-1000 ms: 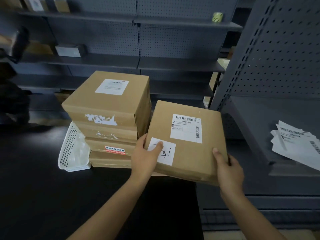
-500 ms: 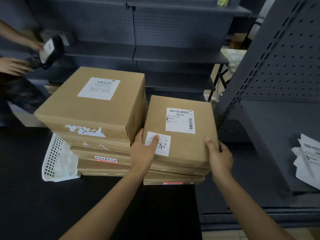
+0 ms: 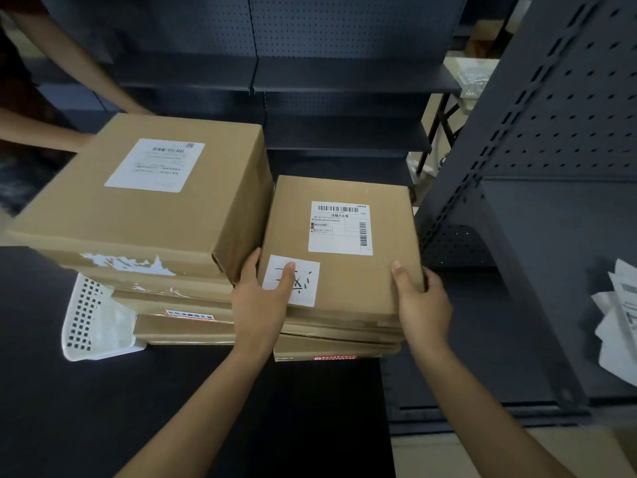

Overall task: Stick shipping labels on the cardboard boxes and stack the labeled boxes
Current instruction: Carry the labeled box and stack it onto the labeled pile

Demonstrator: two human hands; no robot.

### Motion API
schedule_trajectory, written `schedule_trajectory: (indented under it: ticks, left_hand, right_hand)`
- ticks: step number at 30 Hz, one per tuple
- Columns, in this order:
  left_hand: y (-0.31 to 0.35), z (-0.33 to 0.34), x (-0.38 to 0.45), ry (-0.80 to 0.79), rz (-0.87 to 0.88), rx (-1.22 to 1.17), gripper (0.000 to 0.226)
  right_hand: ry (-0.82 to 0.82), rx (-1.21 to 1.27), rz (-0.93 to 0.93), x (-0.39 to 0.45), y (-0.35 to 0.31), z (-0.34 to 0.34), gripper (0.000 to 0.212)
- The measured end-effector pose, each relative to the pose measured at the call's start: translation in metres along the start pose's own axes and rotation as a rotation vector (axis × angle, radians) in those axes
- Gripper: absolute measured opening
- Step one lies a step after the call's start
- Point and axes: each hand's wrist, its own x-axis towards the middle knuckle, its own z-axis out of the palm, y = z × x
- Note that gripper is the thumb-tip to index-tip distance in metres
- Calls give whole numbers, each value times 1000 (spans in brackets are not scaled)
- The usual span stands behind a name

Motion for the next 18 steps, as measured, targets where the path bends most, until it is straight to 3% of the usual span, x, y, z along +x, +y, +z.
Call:
schedule_trajectory:
  ticks: [10, 15, 18]
  left_hand:
    - [1, 1, -1, 34, 56, 112, 67]
    - [7, -3, -8, 40, 144, 251, 64]
    - [9, -6, -14, 41, 224, 333, 61]
  right_hand:
    - [-55, -87, -35, 2, 0, -3, 60]
    - [-74, -191, -133, -3, -1, -8, 77]
    - [-52, -306, -236, -8, 0, -15, 73]
